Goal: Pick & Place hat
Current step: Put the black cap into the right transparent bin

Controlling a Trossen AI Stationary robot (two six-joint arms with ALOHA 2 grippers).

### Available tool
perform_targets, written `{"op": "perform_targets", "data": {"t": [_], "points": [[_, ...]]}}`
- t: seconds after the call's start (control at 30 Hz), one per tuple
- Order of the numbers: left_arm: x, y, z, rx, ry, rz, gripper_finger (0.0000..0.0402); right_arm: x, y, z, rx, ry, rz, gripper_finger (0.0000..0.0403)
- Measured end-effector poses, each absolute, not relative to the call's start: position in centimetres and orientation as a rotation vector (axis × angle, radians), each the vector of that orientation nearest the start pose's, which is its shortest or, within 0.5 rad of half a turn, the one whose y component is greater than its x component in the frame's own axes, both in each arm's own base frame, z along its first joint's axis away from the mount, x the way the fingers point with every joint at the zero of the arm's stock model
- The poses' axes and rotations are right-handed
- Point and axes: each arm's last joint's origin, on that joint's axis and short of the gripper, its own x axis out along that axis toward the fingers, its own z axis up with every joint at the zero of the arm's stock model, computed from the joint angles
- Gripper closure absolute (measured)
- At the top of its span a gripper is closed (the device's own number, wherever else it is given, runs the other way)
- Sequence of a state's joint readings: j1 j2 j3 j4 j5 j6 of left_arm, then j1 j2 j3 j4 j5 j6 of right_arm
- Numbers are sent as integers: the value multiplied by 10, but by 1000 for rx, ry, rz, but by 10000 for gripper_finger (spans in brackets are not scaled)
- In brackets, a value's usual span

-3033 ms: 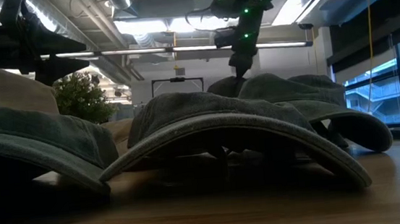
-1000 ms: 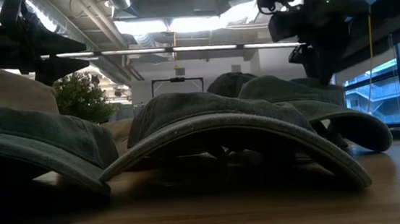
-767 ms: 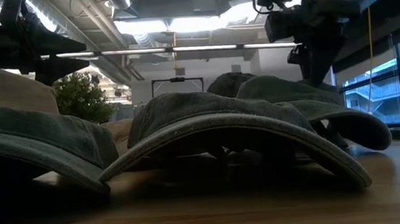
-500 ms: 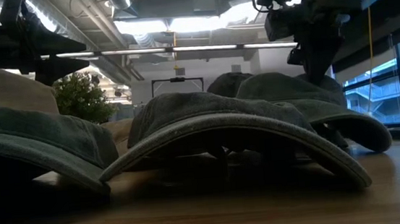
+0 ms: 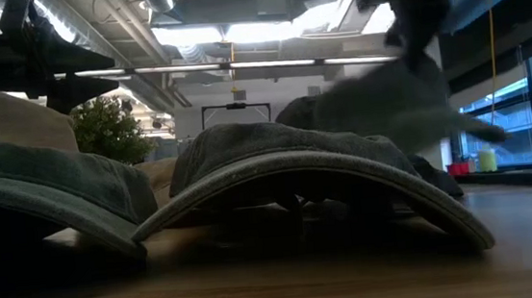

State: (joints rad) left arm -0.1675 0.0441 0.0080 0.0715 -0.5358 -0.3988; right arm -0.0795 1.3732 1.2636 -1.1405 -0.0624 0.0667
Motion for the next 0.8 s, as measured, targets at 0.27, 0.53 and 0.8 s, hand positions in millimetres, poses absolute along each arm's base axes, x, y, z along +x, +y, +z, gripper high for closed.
{"op": "perform_targets", "data": {"t": [0.27,0.53,0.8], "points": [[97,-1,170,-406,-107,360,205,242,-27,393,-88,1004,-247,397],[97,-1,170,-406,-107,360,205,254,-55,417,-311,892,-476,397],[97,-1,170,-406,-108,361,205,292,-91,384,-346,1001,-526,396]]}}
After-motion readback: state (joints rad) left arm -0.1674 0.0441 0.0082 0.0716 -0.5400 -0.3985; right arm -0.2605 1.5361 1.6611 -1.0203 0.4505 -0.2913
